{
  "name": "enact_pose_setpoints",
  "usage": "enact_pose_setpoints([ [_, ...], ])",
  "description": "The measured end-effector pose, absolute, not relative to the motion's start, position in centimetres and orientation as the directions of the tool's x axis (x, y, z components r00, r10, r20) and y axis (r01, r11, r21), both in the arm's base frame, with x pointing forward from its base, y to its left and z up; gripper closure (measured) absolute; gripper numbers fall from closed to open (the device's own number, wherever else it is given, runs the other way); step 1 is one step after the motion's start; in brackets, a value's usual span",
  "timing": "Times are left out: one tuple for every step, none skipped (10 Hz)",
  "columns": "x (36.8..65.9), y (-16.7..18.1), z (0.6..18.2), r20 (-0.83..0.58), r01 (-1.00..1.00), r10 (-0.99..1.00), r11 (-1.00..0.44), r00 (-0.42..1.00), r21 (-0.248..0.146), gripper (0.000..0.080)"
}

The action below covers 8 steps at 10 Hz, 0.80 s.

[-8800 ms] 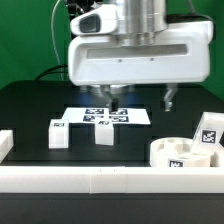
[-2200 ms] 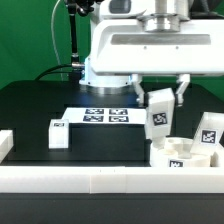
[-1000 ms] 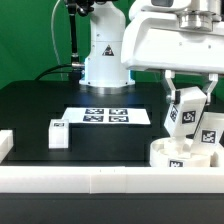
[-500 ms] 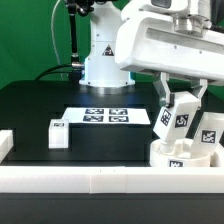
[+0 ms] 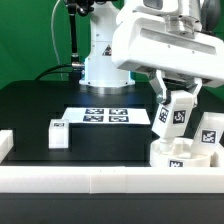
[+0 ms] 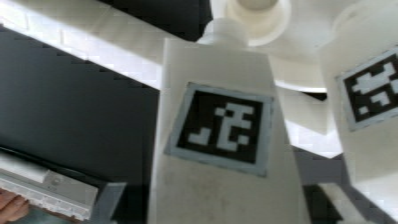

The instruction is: Assemble stool

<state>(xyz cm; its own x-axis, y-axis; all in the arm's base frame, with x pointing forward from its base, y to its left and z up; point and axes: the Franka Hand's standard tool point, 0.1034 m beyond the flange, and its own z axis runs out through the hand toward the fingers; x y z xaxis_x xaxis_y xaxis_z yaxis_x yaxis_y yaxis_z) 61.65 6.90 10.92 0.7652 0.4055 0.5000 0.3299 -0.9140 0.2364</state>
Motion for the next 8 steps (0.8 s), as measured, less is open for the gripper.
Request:
enact_pose_setpoints([
  [61.46, 7.0, 10.76, 0.497, 0.332, 0.407, -0.913, 0.766, 0.235, 0.0472],
  [61.36, 7.26, 10.7, 0.495, 0.337, 0.41, -0.912, 0.766, 0.235, 0.0472],
  [61.34, 7.4, 10.69, 0.495, 0.339, 0.412, -0.911, 0.765, 0.235, 0.0472],
  [61.33, 7.31, 10.57, 0.493, 0.339, 0.413, -0.911, 0.766, 0.235, 0.0472],
  [61.26, 7.21, 10.32, 0.489, 0.339, 0.413, -0.911, 0.768, 0.236, 0.0472],
  [61.21, 7.27, 10.22, 0.488, 0.341, 0.414, -0.91, 0.769, 0.235, 0.0472],
  [61.15, 7.33, 10.17, 0.487, 0.342, 0.415, -0.91, 0.769, 0.235, 0.0472],
  [61.04, 7.43, 10.08, 0.485, 0.344, 0.416, -0.909, 0.769, 0.235, 0.0472],
])
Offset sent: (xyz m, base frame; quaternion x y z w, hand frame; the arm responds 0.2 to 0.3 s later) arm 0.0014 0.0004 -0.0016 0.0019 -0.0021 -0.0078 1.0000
